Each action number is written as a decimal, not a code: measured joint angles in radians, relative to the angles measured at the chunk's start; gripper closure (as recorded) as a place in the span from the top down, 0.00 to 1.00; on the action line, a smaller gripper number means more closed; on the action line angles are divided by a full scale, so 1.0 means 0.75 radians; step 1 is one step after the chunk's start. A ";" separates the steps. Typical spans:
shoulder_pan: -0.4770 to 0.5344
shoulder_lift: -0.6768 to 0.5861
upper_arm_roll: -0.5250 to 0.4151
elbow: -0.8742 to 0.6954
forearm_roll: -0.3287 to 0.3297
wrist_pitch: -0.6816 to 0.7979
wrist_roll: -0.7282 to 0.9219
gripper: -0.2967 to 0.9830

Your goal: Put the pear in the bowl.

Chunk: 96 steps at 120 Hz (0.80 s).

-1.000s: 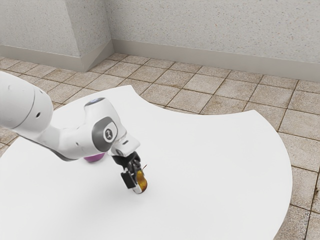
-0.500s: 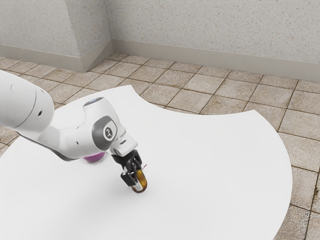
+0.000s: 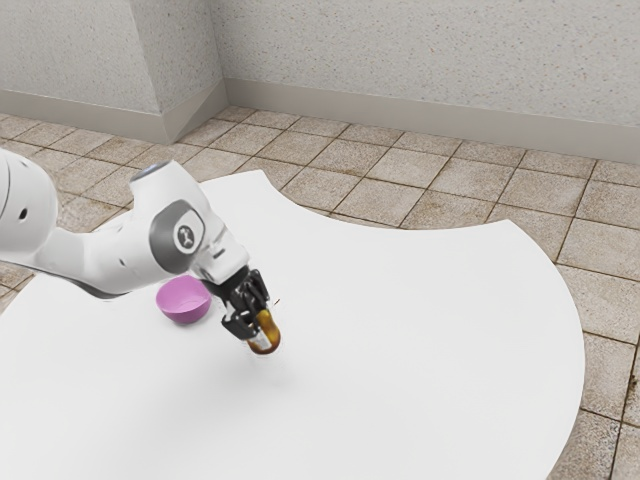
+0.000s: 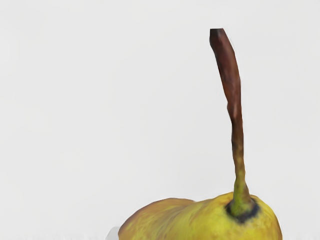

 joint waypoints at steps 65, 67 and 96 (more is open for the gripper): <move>0.145 0.003 0.417 0.264 0.141 -0.112 0.047 0.22; 0.149 0.023 0.424 0.284 0.142 -0.114 0.049 0.22; 0.127 0.309 0.442 0.516 0.132 -0.148 0.068 0.31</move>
